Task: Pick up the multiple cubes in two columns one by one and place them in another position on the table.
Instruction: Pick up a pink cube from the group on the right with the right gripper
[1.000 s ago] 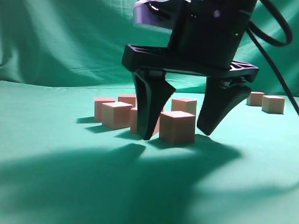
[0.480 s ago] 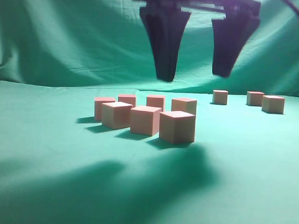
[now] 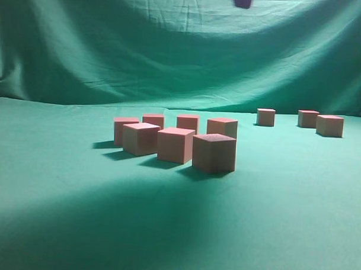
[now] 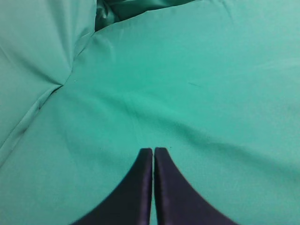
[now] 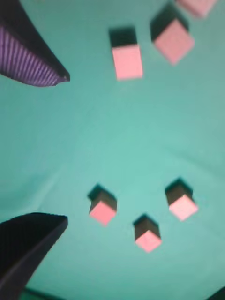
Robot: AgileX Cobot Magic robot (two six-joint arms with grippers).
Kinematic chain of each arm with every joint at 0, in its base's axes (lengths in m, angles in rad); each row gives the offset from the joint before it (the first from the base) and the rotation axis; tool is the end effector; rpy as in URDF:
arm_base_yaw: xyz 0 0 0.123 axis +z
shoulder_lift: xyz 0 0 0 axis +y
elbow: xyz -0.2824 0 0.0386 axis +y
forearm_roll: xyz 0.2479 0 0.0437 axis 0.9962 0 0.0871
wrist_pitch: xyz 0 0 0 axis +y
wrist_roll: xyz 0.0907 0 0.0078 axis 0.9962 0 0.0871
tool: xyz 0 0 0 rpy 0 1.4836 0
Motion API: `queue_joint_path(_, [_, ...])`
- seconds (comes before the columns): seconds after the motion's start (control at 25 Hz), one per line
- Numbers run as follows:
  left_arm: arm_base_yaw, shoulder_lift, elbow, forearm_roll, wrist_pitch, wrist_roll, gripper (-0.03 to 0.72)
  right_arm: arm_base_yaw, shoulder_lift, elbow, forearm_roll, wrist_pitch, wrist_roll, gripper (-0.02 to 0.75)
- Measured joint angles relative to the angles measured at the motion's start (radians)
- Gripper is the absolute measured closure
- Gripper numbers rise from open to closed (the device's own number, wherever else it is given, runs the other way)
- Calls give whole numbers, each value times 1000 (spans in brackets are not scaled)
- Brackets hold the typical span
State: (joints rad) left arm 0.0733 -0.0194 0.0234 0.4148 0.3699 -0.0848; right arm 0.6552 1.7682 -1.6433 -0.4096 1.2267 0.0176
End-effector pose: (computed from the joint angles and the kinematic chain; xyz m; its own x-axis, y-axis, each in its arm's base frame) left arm 0.0509 0.0171 0.1757 -0.3065 0.2752 -0.9112 -0.1268 0.9370 0.3256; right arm 0.3160 0.1997 0.3251 -0.6832 -0.6741 -0.2807 -0.5589 0.7302 -0.3931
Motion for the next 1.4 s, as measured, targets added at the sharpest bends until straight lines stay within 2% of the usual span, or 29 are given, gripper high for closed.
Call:
queue_joint_path(0.12, [0,0,0,0,0,0,688,-139,-2,-4,7,1,21,184])
queue_joint_path(0.24, [0,0,0,0,0,0,688,-320,16,-4,110,5,48,184])
queue_joint_path(0.36, [0,0,0,0,0,0,688,-488,63,-4,259,-3,52,184])
queue_joint_path(0.48, [0,0,0,0,0,0,688,-574,118,-4,376,-48,33,184])
queue_joint_path(0.6, [0,0,0,0,0,0,688,-590,175,-4,435,-116,-29,184])
queue_joint_path(0.76, [0,0,0,0,0,0,688,-567,242,-4,465,-209,-87,184])
queue_joint_path(1.04, [0,0,0,0,0,0,688,-553,319,-4,473,-370,-112,184])
queue_joint_path(1.4, [0,0,0,0,0,0,688,-553,384,-4,455,-441,-114,184])
